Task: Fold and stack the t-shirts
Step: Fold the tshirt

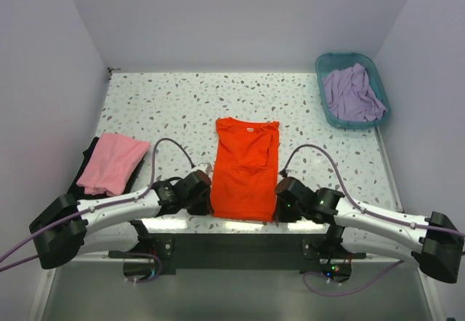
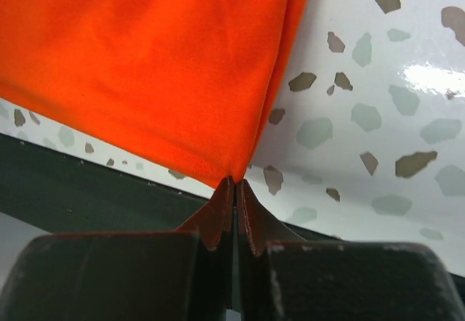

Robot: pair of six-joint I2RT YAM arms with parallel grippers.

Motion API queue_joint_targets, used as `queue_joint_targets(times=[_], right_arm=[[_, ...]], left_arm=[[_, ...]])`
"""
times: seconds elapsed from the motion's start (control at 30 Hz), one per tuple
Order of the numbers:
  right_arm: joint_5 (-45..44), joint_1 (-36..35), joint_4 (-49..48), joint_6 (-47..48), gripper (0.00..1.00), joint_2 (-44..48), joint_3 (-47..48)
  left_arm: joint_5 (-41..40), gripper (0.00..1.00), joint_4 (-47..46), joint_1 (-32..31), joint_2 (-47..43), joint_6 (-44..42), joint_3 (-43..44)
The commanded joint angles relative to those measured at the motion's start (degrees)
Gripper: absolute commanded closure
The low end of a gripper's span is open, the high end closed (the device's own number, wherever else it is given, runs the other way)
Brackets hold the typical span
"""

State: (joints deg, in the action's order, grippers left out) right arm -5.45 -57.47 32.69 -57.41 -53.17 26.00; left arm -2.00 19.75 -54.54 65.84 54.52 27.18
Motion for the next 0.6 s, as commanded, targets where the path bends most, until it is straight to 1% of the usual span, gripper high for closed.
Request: queue_joint_targets(times=[0.0, 0.13, 0.17, 0.3, 0.47, 0.57], right_arm=[[-6.6, -2.3, 10.4, 0.6, 1.00, 3.1, 5.6], [-8.7, -2.3, 13.6, 2.8, 1.00, 2.4, 10.9], [-9.4, -2.3, 14.3, 3.3, 1.00, 1.8, 13.4], [-13.1, -2.3, 18.5, 5.8, 1.00, 0.1, 20.1], [-18.4, -2.2, 21.2, 8.3, 1.00, -2.6, 29.1], [-19.8, -2.2, 21.5, 9.5, 1.00, -4.1, 32.2]], left_arm=[[-4.1, 1.00, 7.6, -1.4, -3.7, 0.9, 4.4], [-6.0, 1.00, 10.9, -1.4, -4.2, 0.1, 9.7], [-6.5, 1.00, 11.5, -1.4, -4.1, -0.6, 12.6], [-7.8, 1.00, 12.9, -0.6, -2.2, -2.7, 19.4], [-6.9, 1.00, 13.6, 2.4, -0.7, -5.3, 26.5], [-5.7, 1.00, 13.3, 5.1, 0.3, -6.8, 28.6]])
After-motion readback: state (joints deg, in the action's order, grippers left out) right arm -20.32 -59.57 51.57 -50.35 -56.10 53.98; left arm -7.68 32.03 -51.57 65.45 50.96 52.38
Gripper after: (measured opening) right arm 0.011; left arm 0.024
